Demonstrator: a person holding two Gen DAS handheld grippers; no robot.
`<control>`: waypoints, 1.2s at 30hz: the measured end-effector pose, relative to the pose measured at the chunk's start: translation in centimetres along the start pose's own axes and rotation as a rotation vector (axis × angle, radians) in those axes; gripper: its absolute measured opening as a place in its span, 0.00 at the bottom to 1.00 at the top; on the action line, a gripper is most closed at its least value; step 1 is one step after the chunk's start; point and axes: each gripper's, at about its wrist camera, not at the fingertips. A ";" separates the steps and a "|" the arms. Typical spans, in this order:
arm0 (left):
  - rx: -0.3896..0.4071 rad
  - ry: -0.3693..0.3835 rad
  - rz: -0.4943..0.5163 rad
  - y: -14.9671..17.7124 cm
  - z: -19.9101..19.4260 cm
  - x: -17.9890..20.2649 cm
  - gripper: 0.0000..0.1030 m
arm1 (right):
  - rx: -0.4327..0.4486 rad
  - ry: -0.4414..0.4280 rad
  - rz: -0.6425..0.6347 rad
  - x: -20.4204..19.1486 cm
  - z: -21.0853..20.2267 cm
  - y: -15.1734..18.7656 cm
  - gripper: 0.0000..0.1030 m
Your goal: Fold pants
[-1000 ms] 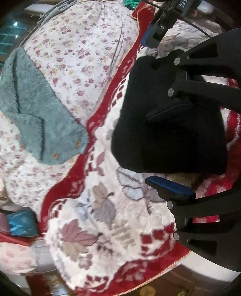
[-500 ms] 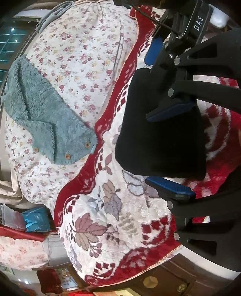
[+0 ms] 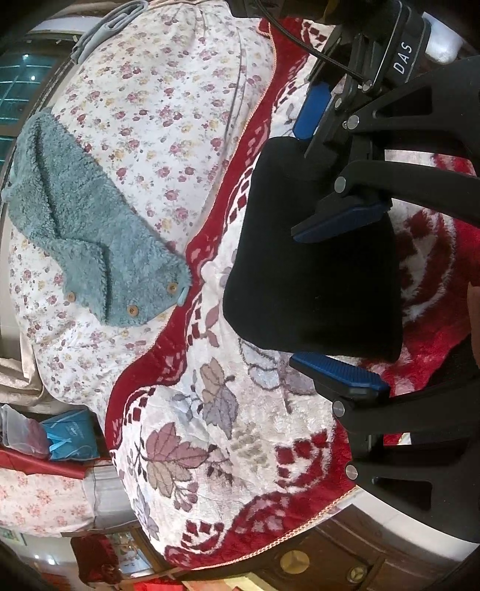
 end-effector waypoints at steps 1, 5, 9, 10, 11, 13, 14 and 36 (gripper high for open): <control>0.002 0.000 0.001 -0.1 0.1 0.1 0.60 | 0.001 -0.002 -0.002 -0.1 0.0 0.0 0.63; -0.003 0.001 0.000 -0.1 0.2 -0.1 0.60 | -0.002 -0.006 -0.004 -0.1 0.1 -0.1 0.63; -0.006 0.000 0.003 0.0 0.4 -0.2 0.60 | -0.002 -0.007 -0.006 -0.2 0.2 0.0 0.63; -0.007 0.001 0.002 0.0 0.4 -0.2 0.60 | -0.004 -0.008 -0.006 -0.2 0.2 -0.1 0.63; -0.009 0.002 0.003 -0.1 0.6 -0.2 0.60 | -0.006 -0.008 -0.007 -0.2 0.3 -0.1 0.63; -0.008 0.001 0.004 -0.1 0.6 -0.2 0.60 | -0.010 -0.008 -0.010 -0.3 0.4 0.0 0.63; -0.008 0.001 0.003 -0.1 0.6 -0.2 0.60 | -0.012 -0.007 -0.013 -0.3 0.5 0.0 0.63; -0.013 0.005 -0.021 -0.5 0.6 -0.5 0.60 | -0.035 0.001 -0.048 -1.0 1.2 -0.3 0.63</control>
Point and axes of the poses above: each gripper's, at about its wrist camera, not at the fingertips, and z roughly the way its jaws point, x to its right, y to its underside, and after that the axes turned 7 degrees about -z, right-handed
